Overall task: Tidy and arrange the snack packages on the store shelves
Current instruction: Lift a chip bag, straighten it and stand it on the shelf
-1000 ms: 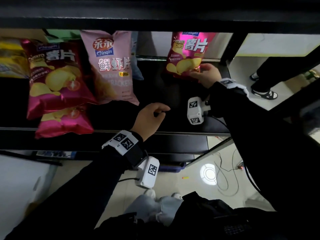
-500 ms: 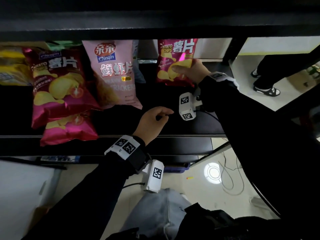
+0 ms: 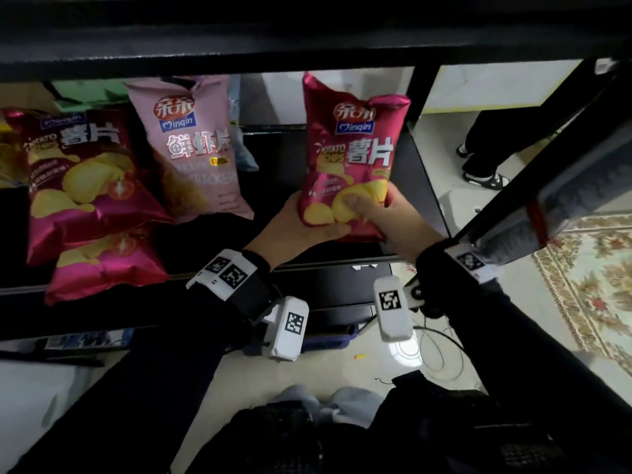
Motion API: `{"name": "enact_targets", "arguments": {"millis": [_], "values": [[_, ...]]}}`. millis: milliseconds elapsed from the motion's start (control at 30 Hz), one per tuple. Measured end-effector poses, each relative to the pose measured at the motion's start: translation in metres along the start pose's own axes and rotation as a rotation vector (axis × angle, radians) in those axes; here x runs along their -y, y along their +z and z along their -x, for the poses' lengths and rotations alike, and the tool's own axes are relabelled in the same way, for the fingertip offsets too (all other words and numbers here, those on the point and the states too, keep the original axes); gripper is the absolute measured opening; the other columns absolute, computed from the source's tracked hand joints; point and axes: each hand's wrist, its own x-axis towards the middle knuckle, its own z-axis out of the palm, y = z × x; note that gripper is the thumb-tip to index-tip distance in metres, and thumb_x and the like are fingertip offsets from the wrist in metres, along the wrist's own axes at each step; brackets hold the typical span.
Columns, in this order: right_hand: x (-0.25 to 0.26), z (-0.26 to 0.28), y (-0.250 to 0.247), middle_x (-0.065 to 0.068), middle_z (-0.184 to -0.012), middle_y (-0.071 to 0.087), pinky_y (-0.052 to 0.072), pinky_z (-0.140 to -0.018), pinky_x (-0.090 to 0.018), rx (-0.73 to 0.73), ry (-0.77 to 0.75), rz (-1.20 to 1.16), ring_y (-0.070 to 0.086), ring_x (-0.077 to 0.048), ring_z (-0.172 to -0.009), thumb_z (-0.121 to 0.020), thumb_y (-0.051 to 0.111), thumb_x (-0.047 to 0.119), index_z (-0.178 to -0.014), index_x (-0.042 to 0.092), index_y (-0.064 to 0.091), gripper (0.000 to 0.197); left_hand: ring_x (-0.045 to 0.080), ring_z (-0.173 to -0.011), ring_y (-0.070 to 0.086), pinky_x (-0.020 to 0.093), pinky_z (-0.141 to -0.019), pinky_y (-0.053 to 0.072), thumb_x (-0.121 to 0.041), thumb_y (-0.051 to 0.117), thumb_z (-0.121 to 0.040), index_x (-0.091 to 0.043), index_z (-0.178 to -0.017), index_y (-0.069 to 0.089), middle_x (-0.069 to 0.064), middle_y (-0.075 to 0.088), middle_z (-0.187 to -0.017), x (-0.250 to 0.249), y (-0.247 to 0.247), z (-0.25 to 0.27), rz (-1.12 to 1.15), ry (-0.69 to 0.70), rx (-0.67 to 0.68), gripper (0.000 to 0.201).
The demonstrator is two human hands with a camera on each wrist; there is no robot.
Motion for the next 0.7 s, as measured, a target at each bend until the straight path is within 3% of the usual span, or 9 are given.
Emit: {"name": "enact_targets", "arguments": {"millis": [100,167,267,367,433,533,633,700], "values": [[0.0,0.01,0.005,-0.003,-0.12,0.065,0.054,-0.09,-0.031,-0.023,-0.05,0.099,0.065,-0.013,-0.106,-0.069,0.07,0.047,-0.128,0.016,0.047,0.071,-0.006,-0.057,0.062,0.011,-0.047,0.045,-0.008,0.077,-0.078,-0.03,-0.091,0.058,-0.014,0.067,-0.068,-0.004,0.009,0.003,0.026,0.044,0.04,0.032],[0.0,0.012,0.005,-0.006,-0.118,0.065,0.054,-0.092,-0.035,-0.081,-0.086,0.162,0.065,-0.015,-0.104,-0.068,0.067,0.05,-0.129,0.012,0.046,0.074,-0.006,-0.052,0.059,0.011,-0.044,0.042,-0.008,0.078,-0.076,-0.028,-0.089,0.059,-0.017,0.066,-0.061,-0.004,0.015,0.007,0.04,0.051,0.009,0.031],[-0.001,0.013,0.003,-0.008,-0.114,0.067,0.052,-0.094,-0.045,-0.147,-0.113,0.225,0.066,-0.021,-0.103,-0.066,0.067,0.053,-0.123,0.009,0.052,0.073,-0.001,-0.054,0.061,0.014,-0.043,0.043,-0.004,0.079,-0.074,-0.02,-0.099,0.06,-0.012,0.068,-0.065,-0.005,0.017,0.013,0.065,0.055,0.064,0.036],[0.0,0.013,0.002,-0.002,-0.107,0.069,0.052,-0.093,-0.043,-0.181,-0.114,0.306,0.066,-0.018,-0.099,-0.065,0.064,0.058,-0.114,0.014,0.057,0.066,0.008,-0.053,0.064,0.018,-0.038,0.042,-0.001,0.075,-0.079,-0.009,-0.114,0.053,-0.004,0.068,-0.066,-0.005,0.011,0.02,0.034,0.022,0.178,0.043],[0.002,0.013,0.003,0.002,-0.102,0.068,0.052,-0.092,-0.041,-0.183,-0.108,0.332,0.066,-0.015,-0.096,-0.066,0.062,0.06,-0.109,0.019,0.057,0.06,0.012,-0.055,0.067,0.02,-0.045,0.05,0.001,0.066,-0.086,-0.007,-0.122,0.044,0.0,0.069,-0.064,-0.004,0.004,0.023,0.111,-0.046,0.22,0.043],[0.006,0.014,0.009,0.003,-0.104,0.068,0.052,-0.093,-0.041,-0.175,-0.13,0.324,0.066,-0.013,-0.097,-0.07,0.061,0.058,-0.113,0.017,0.057,0.06,0.019,-0.066,0.072,0.027,-0.062,0.058,0.002,0.054,-0.092,-0.011,-0.128,0.036,0.007,0.072,-0.068,-0.004,-0.008,0.026,0.222,-0.114,0.273,0.042],[0.007,0.017,0.013,-0.002,-0.111,0.068,0.05,-0.095,-0.044,-0.154,-0.164,0.311,0.065,-0.017,-0.102,-0.073,0.065,0.053,-0.119,0.014,0.055,0.061,0.02,-0.091,0.073,0.028,-0.083,0.058,-0.004,0.053,-0.095,-0.024,-0.135,0.033,0.004,0.075,-0.095,-0.004,-0.022,0.028,0.122,-0.161,0.414,0.049],[0.007,0.018,0.012,-0.002,-0.113,0.067,0.049,-0.096,-0.045,-0.123,-0.173,0.282,0.064,-0.018,-0.105,-0.075,0.068,0.048,-0.12,0.014,0.053,0.059,0.012,-0.111,0.064,0.022,-0.093,0.051,-0.002,0.059,-0.091,-0.027,-0.141,0.028,-0.007,0.066,-0.119,-0.005,-0.03,0.029,0.05,-0.156,0.461,0.064]]}}
